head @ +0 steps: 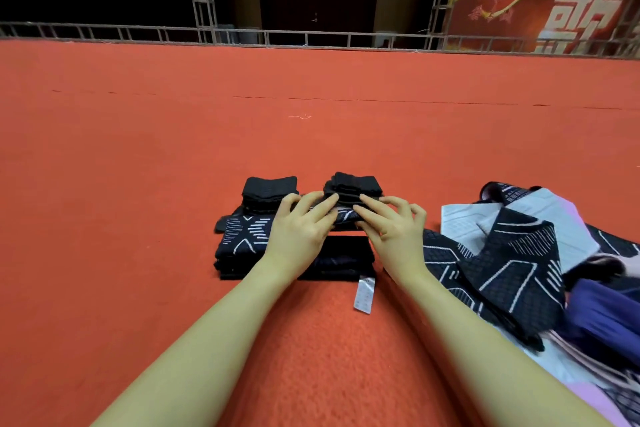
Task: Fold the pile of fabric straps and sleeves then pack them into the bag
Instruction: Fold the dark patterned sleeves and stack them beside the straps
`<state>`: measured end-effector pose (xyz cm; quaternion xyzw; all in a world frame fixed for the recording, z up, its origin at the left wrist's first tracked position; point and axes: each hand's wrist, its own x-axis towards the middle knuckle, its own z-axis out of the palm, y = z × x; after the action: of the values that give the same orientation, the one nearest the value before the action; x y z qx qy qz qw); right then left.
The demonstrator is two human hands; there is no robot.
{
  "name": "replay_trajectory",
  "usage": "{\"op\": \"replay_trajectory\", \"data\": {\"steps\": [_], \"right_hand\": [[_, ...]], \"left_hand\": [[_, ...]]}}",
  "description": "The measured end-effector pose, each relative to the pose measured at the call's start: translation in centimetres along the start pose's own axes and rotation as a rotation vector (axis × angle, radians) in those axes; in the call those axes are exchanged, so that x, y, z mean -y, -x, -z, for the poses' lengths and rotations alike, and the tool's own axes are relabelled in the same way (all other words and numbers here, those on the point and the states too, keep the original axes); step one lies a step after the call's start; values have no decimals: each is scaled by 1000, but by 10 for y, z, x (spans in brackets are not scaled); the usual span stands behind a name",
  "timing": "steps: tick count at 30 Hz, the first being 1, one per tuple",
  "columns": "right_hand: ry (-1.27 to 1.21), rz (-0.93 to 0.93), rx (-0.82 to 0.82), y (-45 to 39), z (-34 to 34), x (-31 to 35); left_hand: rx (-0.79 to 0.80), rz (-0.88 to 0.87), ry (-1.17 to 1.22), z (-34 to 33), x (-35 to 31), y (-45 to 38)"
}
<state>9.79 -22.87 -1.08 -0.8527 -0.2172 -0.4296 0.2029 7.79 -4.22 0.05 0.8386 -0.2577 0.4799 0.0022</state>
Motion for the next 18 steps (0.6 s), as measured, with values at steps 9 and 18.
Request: {"op": "replay_trajectory", "data": {"steps": [9,18], "right_hand": [[60,108,201,41,3,7],[175,-79,673,61,32,26]], "left_hand": [[362,-2,-69,0,-25,40],[803,255,-44,40,-58,35]]}}
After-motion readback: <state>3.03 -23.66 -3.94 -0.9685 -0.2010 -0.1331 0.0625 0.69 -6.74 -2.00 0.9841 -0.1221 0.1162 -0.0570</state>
